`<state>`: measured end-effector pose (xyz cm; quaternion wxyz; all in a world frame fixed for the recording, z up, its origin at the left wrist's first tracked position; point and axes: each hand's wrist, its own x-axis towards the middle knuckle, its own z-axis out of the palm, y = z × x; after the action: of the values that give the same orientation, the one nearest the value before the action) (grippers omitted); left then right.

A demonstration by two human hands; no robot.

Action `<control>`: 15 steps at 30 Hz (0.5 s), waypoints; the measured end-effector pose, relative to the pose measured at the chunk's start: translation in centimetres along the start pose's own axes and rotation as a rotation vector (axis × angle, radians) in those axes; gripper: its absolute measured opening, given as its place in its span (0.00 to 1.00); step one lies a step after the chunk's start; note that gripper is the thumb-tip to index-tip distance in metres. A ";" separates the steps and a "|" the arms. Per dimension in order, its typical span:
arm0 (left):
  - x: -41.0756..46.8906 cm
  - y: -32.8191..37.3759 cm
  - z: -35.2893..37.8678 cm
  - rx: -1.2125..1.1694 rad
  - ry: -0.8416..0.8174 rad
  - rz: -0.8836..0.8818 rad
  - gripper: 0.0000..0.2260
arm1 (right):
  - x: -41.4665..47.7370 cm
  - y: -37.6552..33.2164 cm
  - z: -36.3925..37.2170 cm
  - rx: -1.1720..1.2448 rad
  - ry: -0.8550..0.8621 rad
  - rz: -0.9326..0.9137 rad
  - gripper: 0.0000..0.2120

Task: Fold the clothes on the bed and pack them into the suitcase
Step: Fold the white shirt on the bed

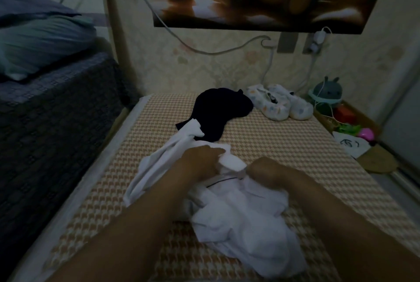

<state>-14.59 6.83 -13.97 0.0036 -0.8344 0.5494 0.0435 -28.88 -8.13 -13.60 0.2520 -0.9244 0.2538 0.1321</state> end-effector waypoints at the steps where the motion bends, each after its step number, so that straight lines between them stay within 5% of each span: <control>1: 0.3 -0.2 -0.3 -0.010 0.020 -0.029 0.06 | 0.0 0.3 -0.7 -0.021 -0.078 0.043 0.14; 4: 0.4 -0.4 -1.0 -0.145 0.119 -0.063 0.11 | -0.3 1.2 -1.9 -0.059 -0.232 0.088 0.30; 6: 0.3 -1.0 -1.6 -0.232 0.246 -0.077 0.15 | -0.5 1.5 -2.1 -0.070 -0.190 0.068 0.32; 8: 0.2 -1.2 -2.7 -0.277 0.404 -0.182 0.11 | -0.3 2.1 -2.9 -0.046 0.051 0.059 0.25; 11: 0.3 -1.1 -4.0 -0.637 0.757 -0.322 0.11 | 0.0 2.9 -4.0 0.108 0.704 0.161 0.18; 13: 0.2 -1.4 -4.0 -0.822 0.693 -0.255 0.27 | 0.4 3.3 -4.6 0.353 0.908 0.082 0.17; 15: -0.1 -2.1 -2.6 -0.631 0.494 -0.232 0.37 | 0.4 2.8 -4.2 0.597 0.745 -0.183 0.29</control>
<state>-12.57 7.65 -11.50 -0.3795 -0.8363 0.3957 0.0076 -29.58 -12.62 -11.38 0.4089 -0.8146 0.2711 -0.3093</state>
